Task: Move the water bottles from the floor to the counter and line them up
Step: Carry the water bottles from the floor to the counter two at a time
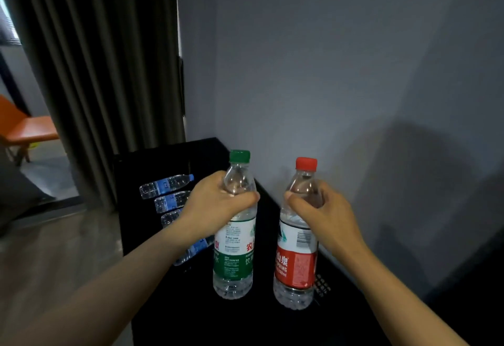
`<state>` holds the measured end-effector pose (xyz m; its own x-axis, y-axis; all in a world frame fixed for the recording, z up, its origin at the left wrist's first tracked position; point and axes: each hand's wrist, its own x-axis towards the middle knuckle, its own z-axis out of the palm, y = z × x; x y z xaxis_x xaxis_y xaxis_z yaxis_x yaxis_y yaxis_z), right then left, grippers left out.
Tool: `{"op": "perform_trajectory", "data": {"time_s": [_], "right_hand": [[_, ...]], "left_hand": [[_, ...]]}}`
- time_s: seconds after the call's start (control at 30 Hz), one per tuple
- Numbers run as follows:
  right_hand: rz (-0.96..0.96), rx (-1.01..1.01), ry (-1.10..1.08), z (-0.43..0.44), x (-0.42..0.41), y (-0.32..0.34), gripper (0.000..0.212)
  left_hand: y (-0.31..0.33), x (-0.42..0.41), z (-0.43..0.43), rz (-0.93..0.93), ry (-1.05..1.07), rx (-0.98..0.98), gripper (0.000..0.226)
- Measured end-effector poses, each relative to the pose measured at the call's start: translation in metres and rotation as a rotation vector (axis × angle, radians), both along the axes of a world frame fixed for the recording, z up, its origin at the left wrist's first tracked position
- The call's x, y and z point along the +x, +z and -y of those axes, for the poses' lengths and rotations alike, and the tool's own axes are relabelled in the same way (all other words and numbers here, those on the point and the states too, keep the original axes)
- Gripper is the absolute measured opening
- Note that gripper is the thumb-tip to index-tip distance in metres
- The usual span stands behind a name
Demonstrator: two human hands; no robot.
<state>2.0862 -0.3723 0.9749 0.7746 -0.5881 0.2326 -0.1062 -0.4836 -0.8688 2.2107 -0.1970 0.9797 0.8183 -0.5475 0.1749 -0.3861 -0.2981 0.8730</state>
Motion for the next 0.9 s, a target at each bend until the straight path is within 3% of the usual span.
{"op": "perform_trajectory", "data": {"time_s": [0.2, 0.5, 0.9], "right_hand": [[-0.115, 0.002, -0.001, 0.053, 0.063, -0.058, 0.048], [-0.318, 0.073, 0.038, 0.119, 0.135, -0.157, 0.041], [-0.57, 0.139, 0.106, 0.172, 0.185, -0.258, 0.034]], "left_hand": [[-0.054, 0.051, 0.047, 0.004, -0.011, 0.176, 0.036], [-0.16, 0.119, 0.109, -0.259, 0.165, 0.34, 0.035], [-0.251, 0.173, 0.159, -0.389, 0.165, 0.626, 0.042]]}}
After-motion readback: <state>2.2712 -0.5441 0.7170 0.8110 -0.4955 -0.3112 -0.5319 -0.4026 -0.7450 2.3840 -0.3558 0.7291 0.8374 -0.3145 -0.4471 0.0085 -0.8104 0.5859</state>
